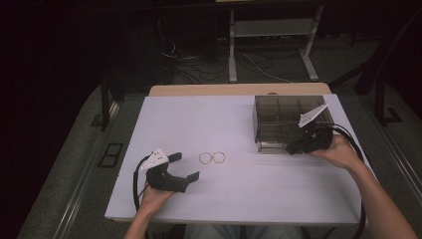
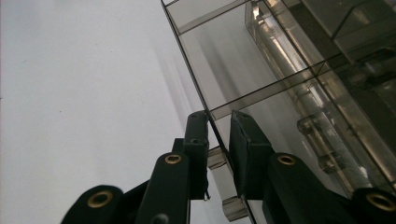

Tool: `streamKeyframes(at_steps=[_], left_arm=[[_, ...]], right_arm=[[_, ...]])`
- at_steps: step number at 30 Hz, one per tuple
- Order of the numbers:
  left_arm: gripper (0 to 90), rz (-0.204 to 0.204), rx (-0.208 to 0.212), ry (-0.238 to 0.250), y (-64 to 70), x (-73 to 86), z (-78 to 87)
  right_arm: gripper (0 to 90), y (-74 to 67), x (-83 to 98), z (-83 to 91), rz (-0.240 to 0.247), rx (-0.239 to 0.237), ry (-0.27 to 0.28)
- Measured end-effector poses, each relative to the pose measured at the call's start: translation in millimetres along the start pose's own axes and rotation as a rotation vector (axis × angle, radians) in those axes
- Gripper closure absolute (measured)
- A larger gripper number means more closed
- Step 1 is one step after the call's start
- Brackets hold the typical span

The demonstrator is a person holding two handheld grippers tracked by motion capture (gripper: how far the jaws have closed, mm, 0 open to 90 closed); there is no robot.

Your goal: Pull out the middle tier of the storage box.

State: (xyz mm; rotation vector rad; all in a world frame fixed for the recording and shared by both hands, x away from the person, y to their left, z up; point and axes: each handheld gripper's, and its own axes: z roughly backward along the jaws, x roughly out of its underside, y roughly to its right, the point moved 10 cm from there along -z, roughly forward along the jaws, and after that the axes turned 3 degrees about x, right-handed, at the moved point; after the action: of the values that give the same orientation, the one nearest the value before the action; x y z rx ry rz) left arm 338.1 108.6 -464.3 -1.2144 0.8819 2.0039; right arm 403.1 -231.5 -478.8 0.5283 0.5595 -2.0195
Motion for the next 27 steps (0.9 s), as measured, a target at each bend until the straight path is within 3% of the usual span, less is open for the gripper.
streamKeyframes(at_steps=[27], left_arm=[[0.0, 0.0, 0.0, -0.003, 0.0, 0.4, -0.6]], right_arm=[[75.6, -12.7, 7.9, -2.2, -0.022, -0.044, 0.007]])
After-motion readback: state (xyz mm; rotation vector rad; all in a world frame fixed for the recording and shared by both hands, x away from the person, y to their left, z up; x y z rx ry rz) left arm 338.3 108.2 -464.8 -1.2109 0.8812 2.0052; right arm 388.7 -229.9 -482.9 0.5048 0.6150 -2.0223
